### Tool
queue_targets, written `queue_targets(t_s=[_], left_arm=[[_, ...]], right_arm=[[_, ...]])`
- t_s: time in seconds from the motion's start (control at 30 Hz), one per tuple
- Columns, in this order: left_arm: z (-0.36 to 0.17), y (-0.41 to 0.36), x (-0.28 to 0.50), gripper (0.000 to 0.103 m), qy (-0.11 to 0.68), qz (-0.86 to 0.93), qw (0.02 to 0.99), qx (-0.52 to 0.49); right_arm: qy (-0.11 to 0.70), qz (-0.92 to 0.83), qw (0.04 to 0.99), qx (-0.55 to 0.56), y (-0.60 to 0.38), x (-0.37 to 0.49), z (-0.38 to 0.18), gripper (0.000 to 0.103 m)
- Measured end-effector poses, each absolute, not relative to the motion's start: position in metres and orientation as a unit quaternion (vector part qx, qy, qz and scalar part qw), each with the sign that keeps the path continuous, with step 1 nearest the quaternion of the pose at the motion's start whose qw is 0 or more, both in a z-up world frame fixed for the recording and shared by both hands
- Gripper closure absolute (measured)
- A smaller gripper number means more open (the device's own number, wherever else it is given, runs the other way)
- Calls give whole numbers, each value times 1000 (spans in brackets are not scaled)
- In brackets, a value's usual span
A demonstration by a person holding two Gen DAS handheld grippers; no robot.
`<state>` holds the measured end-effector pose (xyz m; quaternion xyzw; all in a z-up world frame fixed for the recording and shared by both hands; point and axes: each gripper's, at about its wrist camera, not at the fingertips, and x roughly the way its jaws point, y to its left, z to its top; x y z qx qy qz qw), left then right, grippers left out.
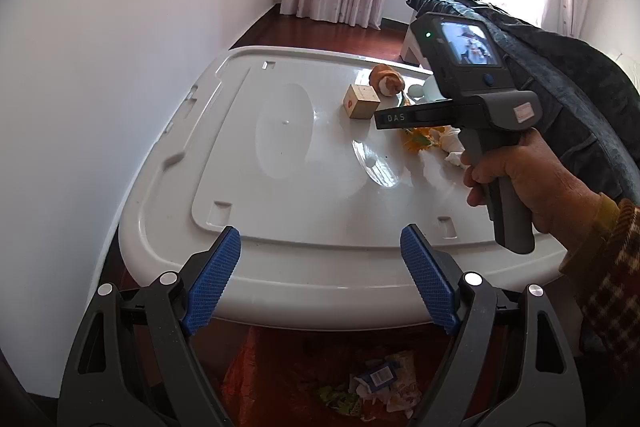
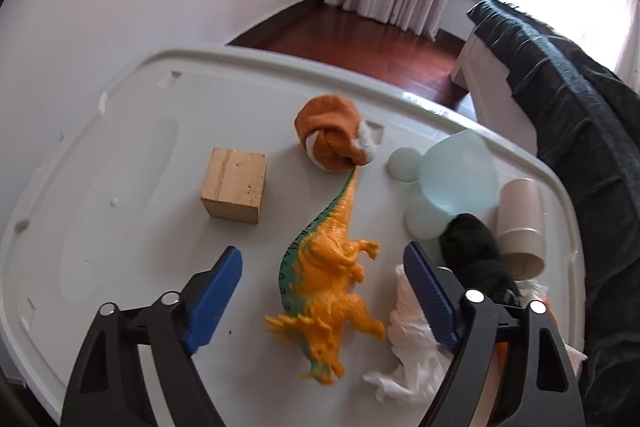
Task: Collect trash
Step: 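Grasp the orange dinosaur toy with the right gripper, then hold the dinosaur with the right gripper while the left gripper grasps the wooden block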
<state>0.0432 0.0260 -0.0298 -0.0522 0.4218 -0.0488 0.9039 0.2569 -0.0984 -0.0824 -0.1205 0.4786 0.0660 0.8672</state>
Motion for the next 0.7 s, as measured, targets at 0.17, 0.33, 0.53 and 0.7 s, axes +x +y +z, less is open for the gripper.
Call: queue_targets(t_s=[0.17, 0.33, 0.53, 0.7], left_arm=[[-29, 27, 43, 23, 422, -48, 903, -56], [-29, 30, 46, 23, 424, -43, 903, -60], [-20, 27, 63, 23, 414, -32, 908, -67], [-16, -1, 115, 23, 405, -33, 912, -58]], right_arm=[[515, 70, 849, -97, -104, 267, -100, 56], [492, 71, 863, -91, -110, 249, -92, 56], [457, 71, 884, -62, -138, 221, -63, 56], [435, 56, 898, -31, -181, 198, -32, 56]])
